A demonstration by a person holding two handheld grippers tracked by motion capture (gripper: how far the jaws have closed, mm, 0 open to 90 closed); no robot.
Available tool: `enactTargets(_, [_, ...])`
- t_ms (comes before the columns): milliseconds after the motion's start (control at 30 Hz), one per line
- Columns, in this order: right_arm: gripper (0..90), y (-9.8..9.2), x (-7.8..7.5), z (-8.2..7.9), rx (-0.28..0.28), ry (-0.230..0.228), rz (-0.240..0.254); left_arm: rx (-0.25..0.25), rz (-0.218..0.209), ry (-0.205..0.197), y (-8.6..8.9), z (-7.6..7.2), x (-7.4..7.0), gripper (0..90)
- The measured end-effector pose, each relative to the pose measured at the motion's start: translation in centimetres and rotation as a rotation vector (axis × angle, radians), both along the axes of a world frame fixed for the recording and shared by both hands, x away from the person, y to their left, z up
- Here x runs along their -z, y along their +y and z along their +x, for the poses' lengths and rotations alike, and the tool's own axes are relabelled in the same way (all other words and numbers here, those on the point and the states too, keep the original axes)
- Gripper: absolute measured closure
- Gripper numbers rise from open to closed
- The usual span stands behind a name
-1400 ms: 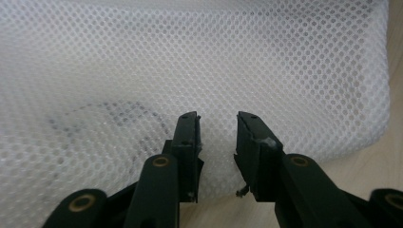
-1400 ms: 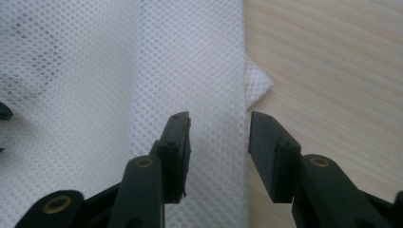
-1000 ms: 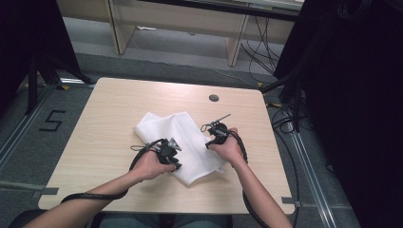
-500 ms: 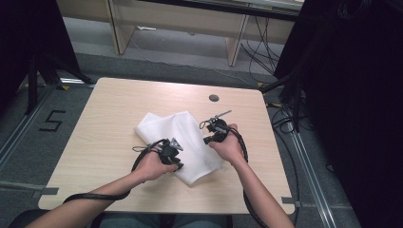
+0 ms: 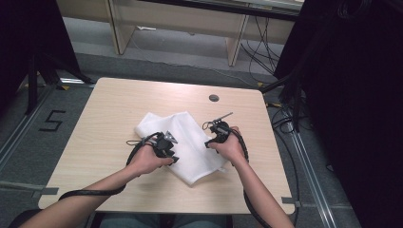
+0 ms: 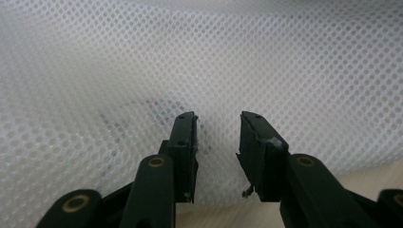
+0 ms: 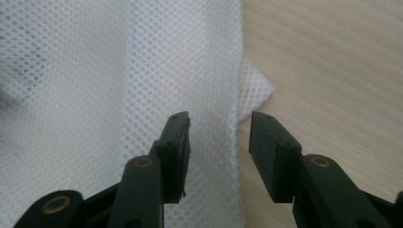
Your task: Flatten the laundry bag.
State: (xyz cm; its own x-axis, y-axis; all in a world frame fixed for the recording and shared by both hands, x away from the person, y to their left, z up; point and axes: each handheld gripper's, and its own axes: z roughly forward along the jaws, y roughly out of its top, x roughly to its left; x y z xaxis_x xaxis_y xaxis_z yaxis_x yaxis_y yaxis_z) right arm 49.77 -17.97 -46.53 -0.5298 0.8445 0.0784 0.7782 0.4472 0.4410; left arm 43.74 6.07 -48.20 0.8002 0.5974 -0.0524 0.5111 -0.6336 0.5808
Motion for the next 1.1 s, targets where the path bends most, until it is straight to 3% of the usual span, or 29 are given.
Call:
enactTargets(100, [59.3, 0.1, 0.6, 0.0, -0.007, 0.013, -0.003, 0.003, 0.012, 0.018, 0.1, 0.0, 0.5, 66.3])
enactTargets(167, [66.1, 0.0, 1.0, 0.1, -0.048, 0.003, -0.022, -0.003, 0.016, 0.036, 0.0, -0.1, 0.9, 66.5])
enactTargets(200, [68.9, 0.4, 0.9, -0.1, -0.021, 0.037, -0.01, 0.002, 0.015, 0.041, 0.0, -0.1, 1.0, 66.4])
enactTargets(300, [84.6, 0.6, 0.8, -0.1, -0.056, 0.012, -0.026, 0.001, 0.016, 0.044, 0.0, 0.0, 1.0, 66.4])
enactTargets(400, [89.5, 0.7, 0.2, -0.1, -0.079, 0.003, -0.026, -0.006, 0.007, 0.052, 0.1, 0.1, 1.0, 66.4])
enactTargets(600, [89.7, 0.5, -1.2, -0.2, -0.075, -0.034, 0.012, -0.013, -0.006, 0.061, 0.1, 0.3, 1.1, 66.2])
enactTargets(633, [89.7, 0.4, -1.5, -0.2, -0.074, -0.042, 0.016, -0.024, -0.034, 0.057, 0.0, 0.3, 1.1, 65.7])
enactTargets(667, [89.7, 0.3, -1.7, -0.2, -0.077, -0.036, 0.03, -0.001, -0.02, 0.053, 0.2, 0.5, 0.9, 64.7])
enactTargets(733, [89.7, 0.1, -2.3, -0.3, -0.078, -0.061, 0.036, -0.021, -0.039, 0.037, 0.2, 0.6, 0.5, 62.7])
enactTargets(800, [89.7, 0.0, -3.0, -0.4, -0.077, -0.078, 0.052, -0.008, -0.016, 0.023, 0.5, 0.8, 0.1, 63.1])
enactTargets(933, [89.7, -0.3, -4.4, -0.5, -0.084, -0.133, 0.09, -0.023, -0.017, 0.031, 0.2, 0.9, 0.5, 64.6])
enactTargets(1033, [89.7, 0.1, -5.2, -1.0, -0.076, -0.145, 0.116, -0.029, -0.023, 0.04, 0.0, 1.1, 0.8, 64.6])
enactTargets(1100, [89.8, 0.3, -5.4, -1.1, -0.104, -0.197, 0.126, -0.029, -0.03, 0.055, -0.2, 1.3, 1.0, 65.0])
